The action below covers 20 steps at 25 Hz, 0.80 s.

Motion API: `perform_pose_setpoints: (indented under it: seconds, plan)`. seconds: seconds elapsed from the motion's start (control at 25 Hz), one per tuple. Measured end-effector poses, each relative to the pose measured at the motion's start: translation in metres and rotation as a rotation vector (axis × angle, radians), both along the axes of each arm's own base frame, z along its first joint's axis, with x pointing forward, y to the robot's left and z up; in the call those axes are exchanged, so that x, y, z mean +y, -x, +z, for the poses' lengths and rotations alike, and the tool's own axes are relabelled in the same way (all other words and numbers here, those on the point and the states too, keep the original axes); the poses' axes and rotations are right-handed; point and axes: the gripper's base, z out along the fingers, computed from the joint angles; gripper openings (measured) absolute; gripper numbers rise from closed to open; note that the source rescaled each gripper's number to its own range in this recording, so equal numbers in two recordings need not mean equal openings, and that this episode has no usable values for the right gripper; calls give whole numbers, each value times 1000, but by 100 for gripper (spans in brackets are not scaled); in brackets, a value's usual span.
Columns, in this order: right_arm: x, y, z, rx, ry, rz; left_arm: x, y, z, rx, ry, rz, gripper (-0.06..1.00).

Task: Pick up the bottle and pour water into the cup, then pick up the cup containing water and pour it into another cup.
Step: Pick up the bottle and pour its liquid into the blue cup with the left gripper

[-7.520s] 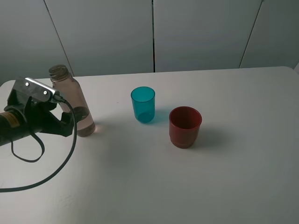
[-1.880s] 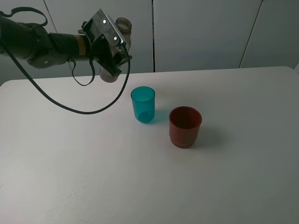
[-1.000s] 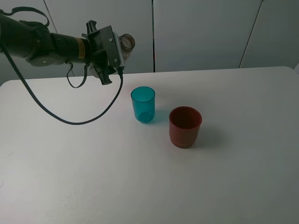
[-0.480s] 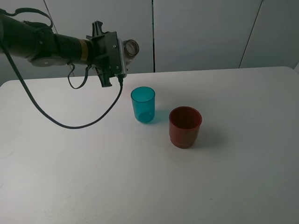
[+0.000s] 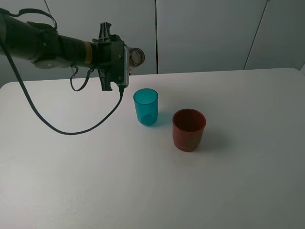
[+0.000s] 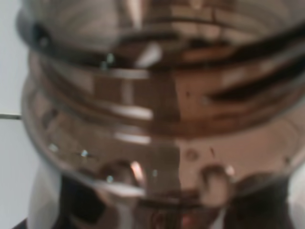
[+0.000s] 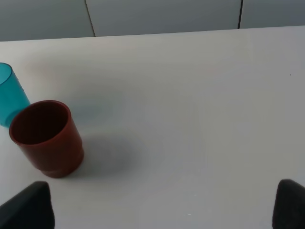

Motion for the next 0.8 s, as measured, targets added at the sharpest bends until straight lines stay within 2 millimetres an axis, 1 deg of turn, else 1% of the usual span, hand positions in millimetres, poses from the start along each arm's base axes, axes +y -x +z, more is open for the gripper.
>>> perform_pose_setpoints:
  seconds: [0.2,0.8]
  plan:
    - [0,0,0,0,0,0,-1,0,-9,12,-42,-1,0]
    - [0,0,0,0,0,0,1,0,-12,-27,-154,-26,0]
